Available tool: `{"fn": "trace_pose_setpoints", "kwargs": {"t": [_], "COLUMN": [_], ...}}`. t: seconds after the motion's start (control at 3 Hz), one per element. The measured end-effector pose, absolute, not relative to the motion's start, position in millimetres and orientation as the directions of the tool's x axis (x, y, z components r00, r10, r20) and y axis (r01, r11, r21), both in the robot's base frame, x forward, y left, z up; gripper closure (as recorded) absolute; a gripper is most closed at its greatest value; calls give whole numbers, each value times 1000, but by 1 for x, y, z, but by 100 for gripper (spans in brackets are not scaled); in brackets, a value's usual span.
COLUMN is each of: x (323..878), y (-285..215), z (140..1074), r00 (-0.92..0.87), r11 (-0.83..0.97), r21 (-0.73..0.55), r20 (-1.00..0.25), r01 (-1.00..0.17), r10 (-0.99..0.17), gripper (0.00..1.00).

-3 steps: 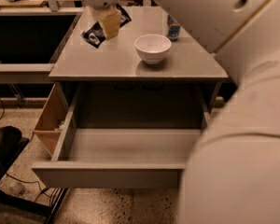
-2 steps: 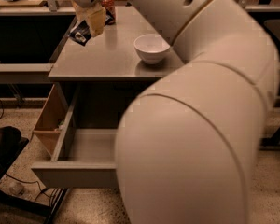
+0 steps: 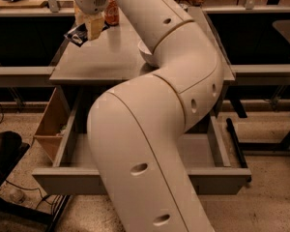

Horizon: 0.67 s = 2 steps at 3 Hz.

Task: Pick rxbar blueberry from top drawer and place on counter

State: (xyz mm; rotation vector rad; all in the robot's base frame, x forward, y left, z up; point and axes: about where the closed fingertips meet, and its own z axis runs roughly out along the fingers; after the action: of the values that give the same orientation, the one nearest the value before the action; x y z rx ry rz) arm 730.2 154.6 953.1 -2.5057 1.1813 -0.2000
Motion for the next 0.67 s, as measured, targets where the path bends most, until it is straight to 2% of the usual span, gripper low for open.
{"fn": "trace_pose_setpoints", "kwargs": {"t": [0.67], "x": [774], "y": [169], "z": [939], "r00": [618], "r11": [-482], "r21": [-491], "r20": [-159], "r01": [-726], "r10": [-770], "gripper": [100]}}
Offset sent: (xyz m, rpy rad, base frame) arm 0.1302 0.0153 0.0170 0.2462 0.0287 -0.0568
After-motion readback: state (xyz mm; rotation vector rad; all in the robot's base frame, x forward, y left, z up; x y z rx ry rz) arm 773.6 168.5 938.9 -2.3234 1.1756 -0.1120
